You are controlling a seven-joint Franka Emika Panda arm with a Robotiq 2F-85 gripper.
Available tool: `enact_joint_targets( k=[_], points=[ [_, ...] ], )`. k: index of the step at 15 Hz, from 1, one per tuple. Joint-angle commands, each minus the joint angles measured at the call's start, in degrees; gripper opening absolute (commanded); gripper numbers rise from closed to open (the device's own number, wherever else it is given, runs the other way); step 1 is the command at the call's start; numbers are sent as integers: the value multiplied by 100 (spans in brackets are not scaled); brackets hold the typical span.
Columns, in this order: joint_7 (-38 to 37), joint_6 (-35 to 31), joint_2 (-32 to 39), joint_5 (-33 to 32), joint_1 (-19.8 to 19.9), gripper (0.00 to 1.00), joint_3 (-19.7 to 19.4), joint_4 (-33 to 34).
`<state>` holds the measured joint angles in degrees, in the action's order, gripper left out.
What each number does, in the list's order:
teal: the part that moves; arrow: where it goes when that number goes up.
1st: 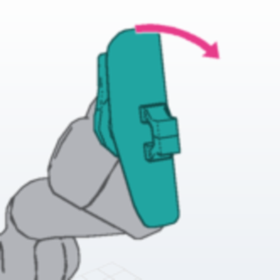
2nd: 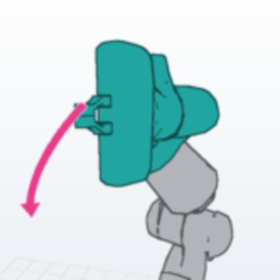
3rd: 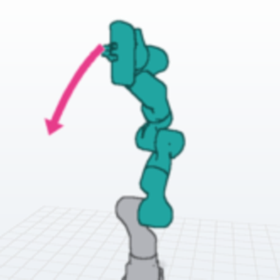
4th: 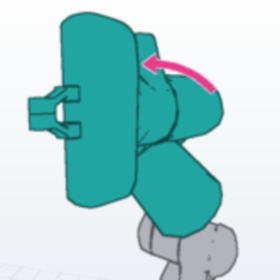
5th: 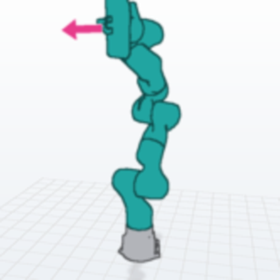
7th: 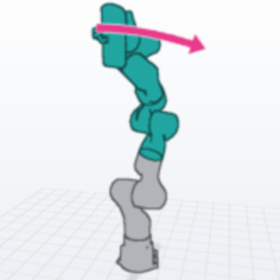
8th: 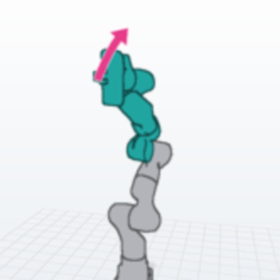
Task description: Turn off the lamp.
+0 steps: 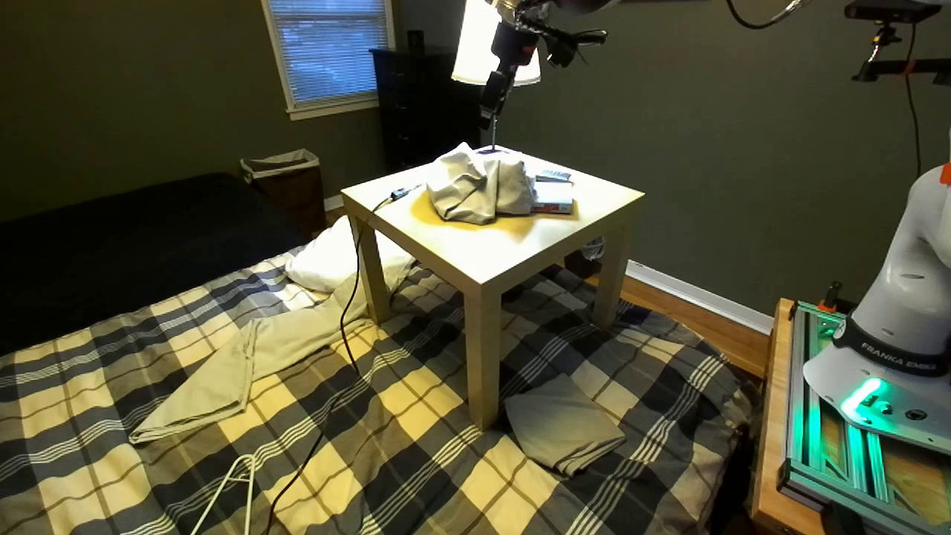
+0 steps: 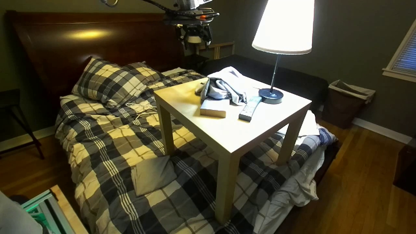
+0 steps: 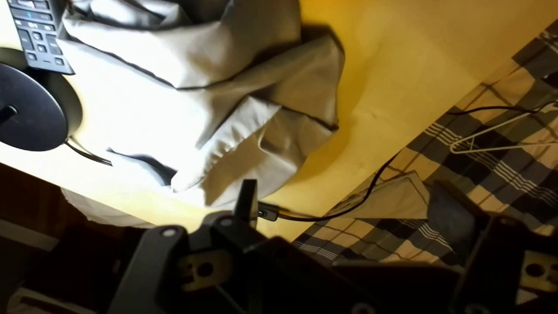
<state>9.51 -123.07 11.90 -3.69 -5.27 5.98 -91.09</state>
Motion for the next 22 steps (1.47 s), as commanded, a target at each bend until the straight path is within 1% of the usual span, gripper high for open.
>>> enact_joint_targets(
  k=[1,4,10,11,13,20,21,22],
  points=[
    [-3,33,108,11,-21,100,-4,139],
    [-2,88,217,18,-23,100,-2,283],
    [-2,105,217,21,-23,100,-1,300],
    [-95,59,317,39,-26,100,-11,427],
    [-53,41,521,28,-41,100,0,710],
    [-43,451,1694,-46,-163,100,-9,2259],
    [-109,505,1887,-76,-200,75,-36,2497],
    [-150,523,2058,-116,-233,74,-66,2704]
  ],
)
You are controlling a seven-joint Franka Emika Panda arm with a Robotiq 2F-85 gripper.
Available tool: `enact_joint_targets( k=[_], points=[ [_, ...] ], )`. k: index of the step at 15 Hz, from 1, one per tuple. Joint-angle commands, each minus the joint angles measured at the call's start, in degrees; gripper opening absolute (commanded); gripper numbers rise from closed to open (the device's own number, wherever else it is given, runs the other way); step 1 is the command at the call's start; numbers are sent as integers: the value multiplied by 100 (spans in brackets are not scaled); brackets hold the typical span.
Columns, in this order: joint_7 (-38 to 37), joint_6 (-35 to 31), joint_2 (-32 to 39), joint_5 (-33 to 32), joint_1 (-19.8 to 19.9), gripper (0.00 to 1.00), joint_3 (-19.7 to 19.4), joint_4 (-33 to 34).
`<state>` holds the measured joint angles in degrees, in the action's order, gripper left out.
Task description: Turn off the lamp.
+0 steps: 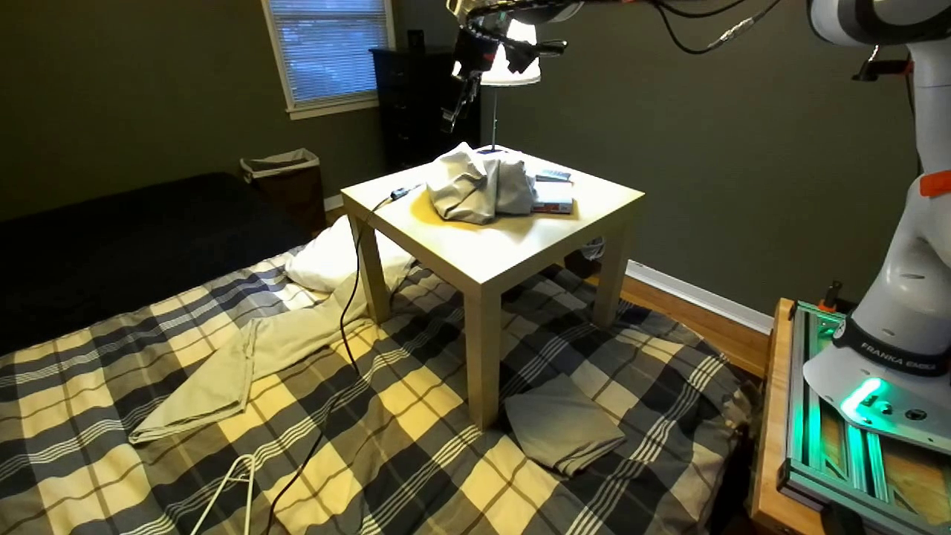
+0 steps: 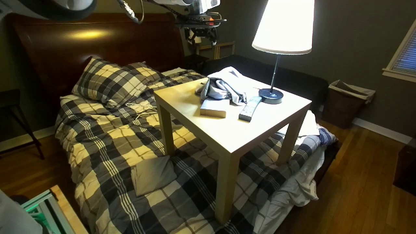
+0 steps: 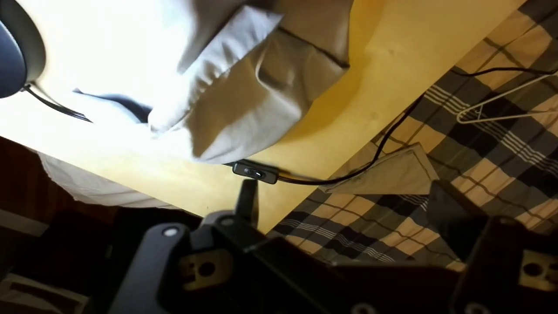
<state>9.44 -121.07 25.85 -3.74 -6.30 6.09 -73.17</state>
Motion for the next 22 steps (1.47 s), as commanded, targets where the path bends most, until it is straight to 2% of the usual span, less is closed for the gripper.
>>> enact_joint_targets(
  k=[1,5,10,22],
  points=[
    [-176,367,860,-68,-138,68,-82,1158],
    [-329,551,1540,-24,-186,35,-141,1979],
    [-505,727,2317,-2,-255,0,-203,2917],
    [-1056,319,3567,-144,-328,0,-368,4181]
  ],
)
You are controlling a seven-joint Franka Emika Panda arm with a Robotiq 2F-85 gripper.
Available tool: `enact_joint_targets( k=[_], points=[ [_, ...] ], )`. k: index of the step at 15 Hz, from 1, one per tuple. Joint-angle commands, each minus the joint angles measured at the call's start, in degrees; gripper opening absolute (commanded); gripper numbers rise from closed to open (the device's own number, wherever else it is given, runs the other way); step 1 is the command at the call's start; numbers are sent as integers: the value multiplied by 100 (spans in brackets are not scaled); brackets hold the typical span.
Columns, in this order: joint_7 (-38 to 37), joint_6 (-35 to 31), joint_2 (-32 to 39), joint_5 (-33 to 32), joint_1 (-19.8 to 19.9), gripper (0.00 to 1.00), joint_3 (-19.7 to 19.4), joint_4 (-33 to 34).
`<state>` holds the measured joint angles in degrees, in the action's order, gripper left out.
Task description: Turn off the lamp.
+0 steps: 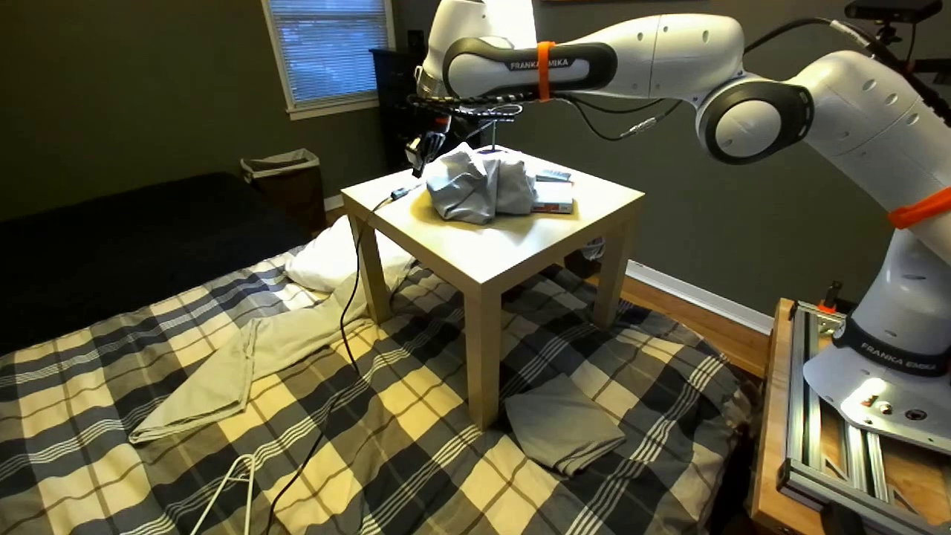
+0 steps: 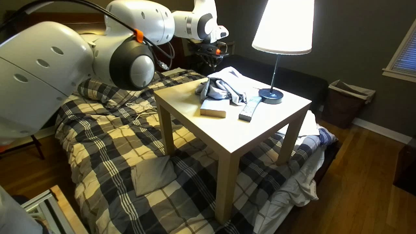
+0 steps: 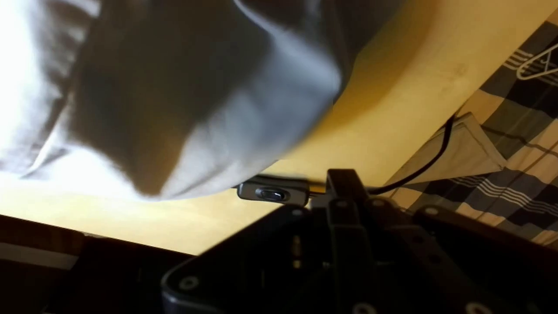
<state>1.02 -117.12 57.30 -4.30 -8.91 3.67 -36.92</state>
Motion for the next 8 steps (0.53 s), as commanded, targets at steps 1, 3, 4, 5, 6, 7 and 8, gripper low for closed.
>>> enact_joint_targets(
  k=[1,3,4,5,6,7,8],
  points=[
    [-245,-126,489,-84,-70,0,-149,632],
    [-366,-290,632,-98,-91,0,-215,772],
    [-416,-379,688,-88,-97,0,-233,817],
    [-494,-484,754,-102,-116,0,-263,864],
    [-564,-578,811,-135,-140,0,-312,894],
    [-650,-667,868,-166,-165,0,-368,922],
    [-736,-732,915,-190,-188,0,-419,937]
  ],
)
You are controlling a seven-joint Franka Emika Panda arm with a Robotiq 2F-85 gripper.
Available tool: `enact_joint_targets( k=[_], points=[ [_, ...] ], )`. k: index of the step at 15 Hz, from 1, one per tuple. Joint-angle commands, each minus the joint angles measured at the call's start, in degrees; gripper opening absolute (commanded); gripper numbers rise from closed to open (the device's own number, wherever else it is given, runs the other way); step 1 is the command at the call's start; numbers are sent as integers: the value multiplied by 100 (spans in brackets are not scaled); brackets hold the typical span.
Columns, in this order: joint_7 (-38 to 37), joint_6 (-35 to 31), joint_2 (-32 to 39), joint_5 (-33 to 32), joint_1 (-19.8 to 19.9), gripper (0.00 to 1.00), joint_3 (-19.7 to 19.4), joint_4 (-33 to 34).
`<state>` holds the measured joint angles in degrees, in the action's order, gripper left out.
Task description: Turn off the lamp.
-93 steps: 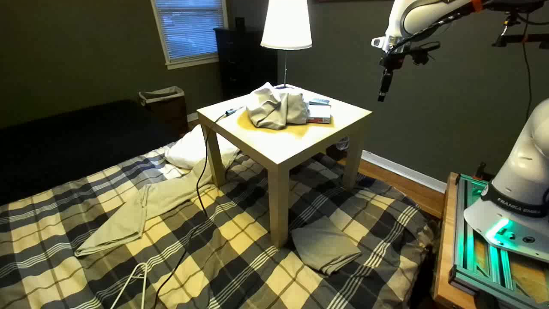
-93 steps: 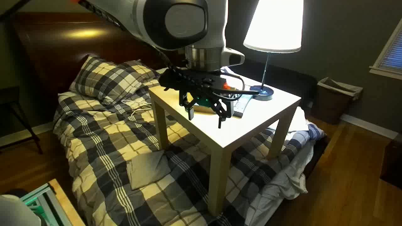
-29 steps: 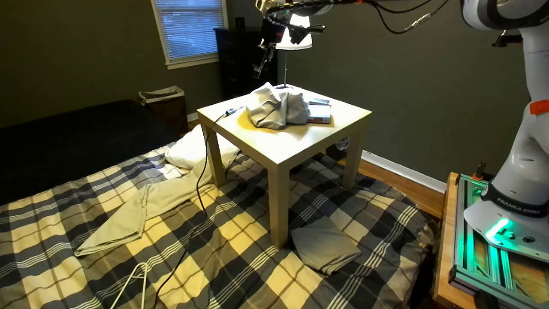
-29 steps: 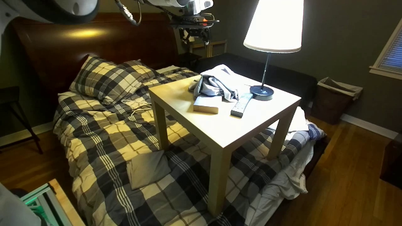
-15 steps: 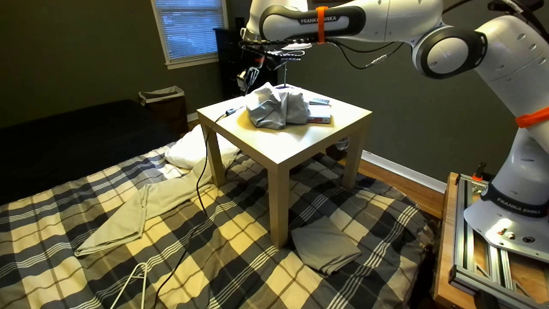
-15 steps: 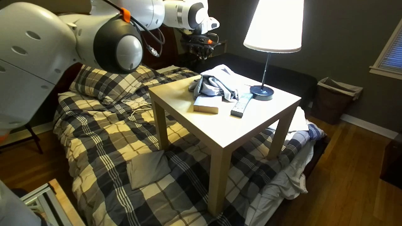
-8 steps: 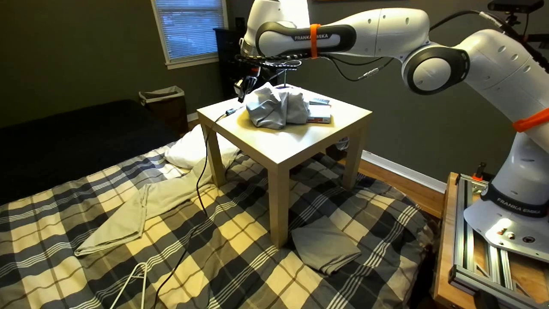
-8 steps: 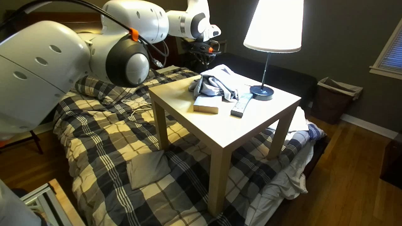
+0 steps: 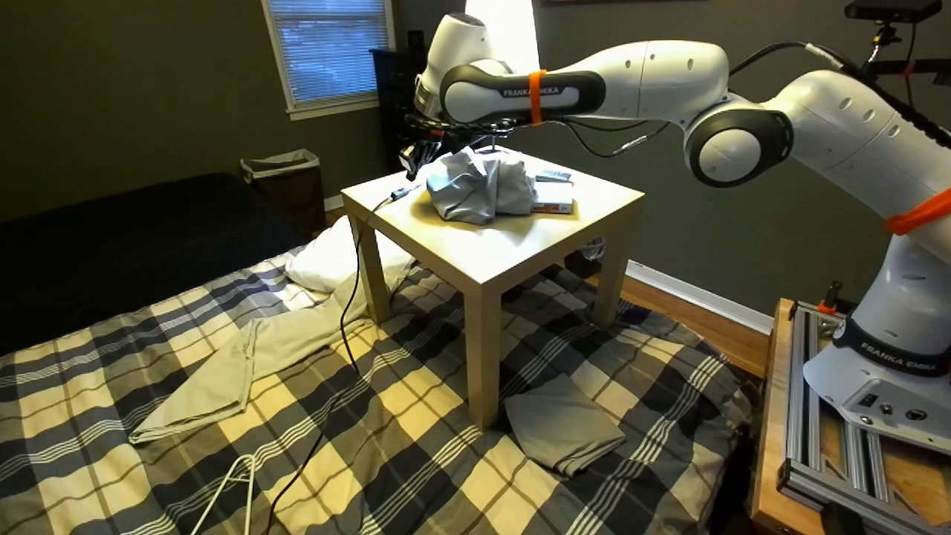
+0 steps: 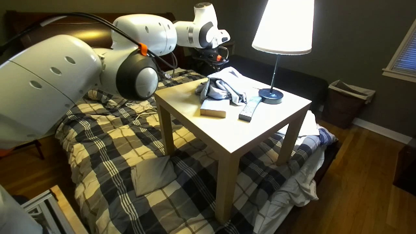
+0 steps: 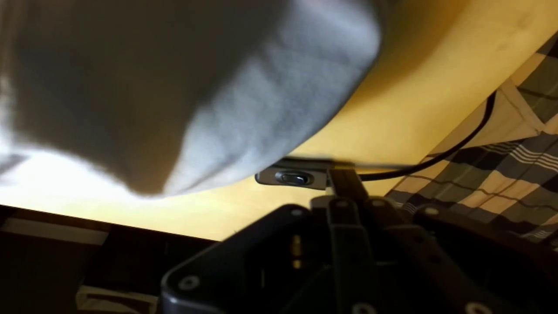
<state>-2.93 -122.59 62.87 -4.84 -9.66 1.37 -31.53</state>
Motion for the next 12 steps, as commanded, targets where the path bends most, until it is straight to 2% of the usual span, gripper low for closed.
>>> enact_joint_targets(
  k=[1,12],
  points=[
    [-464,-237,410,-174,-143,0,-262,410],
    [-2067,-620,701,-520,-510,0,-1212,522]
  ],
)
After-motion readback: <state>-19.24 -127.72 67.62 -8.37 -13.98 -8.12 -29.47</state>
